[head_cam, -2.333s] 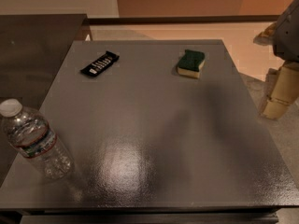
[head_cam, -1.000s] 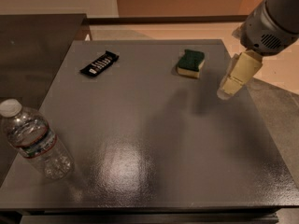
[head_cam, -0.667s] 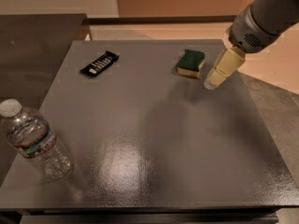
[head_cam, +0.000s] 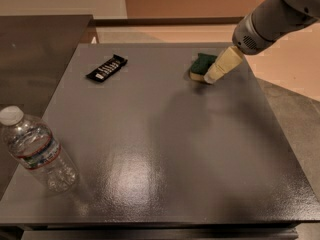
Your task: Move sponge near rxbar chocolate
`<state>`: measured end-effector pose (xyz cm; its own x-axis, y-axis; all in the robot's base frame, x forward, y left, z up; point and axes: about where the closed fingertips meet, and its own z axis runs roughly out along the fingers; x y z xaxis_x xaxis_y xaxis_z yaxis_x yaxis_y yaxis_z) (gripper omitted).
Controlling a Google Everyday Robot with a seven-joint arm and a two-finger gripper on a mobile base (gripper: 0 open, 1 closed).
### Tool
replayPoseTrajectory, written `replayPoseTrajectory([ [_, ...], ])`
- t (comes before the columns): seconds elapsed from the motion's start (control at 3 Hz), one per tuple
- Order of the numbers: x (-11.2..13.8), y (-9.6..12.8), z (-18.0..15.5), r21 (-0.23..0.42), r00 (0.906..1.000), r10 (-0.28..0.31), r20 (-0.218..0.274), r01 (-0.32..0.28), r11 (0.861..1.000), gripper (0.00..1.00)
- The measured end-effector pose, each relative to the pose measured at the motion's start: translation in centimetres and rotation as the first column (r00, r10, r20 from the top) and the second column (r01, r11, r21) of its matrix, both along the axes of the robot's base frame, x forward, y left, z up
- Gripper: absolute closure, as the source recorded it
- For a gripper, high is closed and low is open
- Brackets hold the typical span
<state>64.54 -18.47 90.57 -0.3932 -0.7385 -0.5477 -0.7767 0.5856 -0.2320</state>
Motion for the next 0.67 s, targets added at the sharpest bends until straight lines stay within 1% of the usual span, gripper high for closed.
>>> replayPoseTrajectory([
  [0.33,2.0,0.1,-1.7,0.05,0.9988,-0.042,-0.027,0.043,0.998,0.0],
  [0.67,3.2,0.4,-3.5,0.091,0.9964,-0.063,-0.057,0.068,0.994,0.0],
])
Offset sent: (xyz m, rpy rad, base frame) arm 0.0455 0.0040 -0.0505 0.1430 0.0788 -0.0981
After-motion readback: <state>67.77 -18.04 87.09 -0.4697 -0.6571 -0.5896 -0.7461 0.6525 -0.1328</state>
